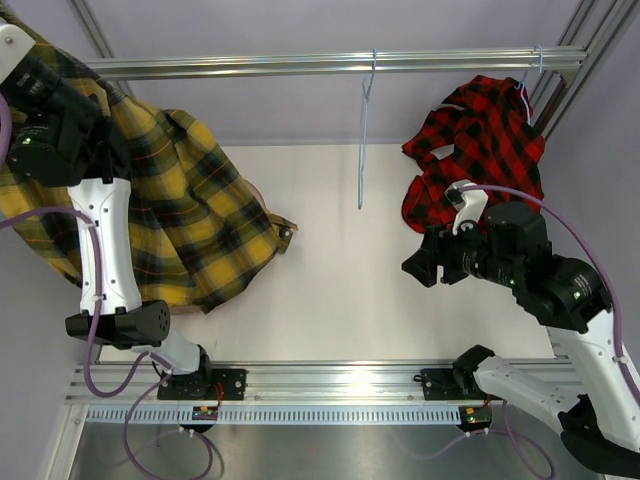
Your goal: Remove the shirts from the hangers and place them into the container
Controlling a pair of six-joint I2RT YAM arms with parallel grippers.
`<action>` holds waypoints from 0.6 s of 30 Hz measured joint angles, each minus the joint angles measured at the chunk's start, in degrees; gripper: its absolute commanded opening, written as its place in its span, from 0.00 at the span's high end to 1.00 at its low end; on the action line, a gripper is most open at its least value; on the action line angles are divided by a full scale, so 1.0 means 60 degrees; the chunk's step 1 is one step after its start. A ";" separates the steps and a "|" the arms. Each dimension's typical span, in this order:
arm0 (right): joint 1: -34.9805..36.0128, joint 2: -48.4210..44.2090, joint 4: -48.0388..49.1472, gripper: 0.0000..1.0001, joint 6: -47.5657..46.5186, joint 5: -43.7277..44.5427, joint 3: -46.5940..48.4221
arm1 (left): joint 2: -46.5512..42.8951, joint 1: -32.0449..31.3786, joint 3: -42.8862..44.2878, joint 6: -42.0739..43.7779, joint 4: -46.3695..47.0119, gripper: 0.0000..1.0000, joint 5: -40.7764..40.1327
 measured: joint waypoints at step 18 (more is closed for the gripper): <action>0.0000 -0.0127 0.0368 0.33 0.0364 -0.0430 -0.0182 | -0.0729 -0.1832 -0.5625 -0.0229 0.0393 1.00 -0.0590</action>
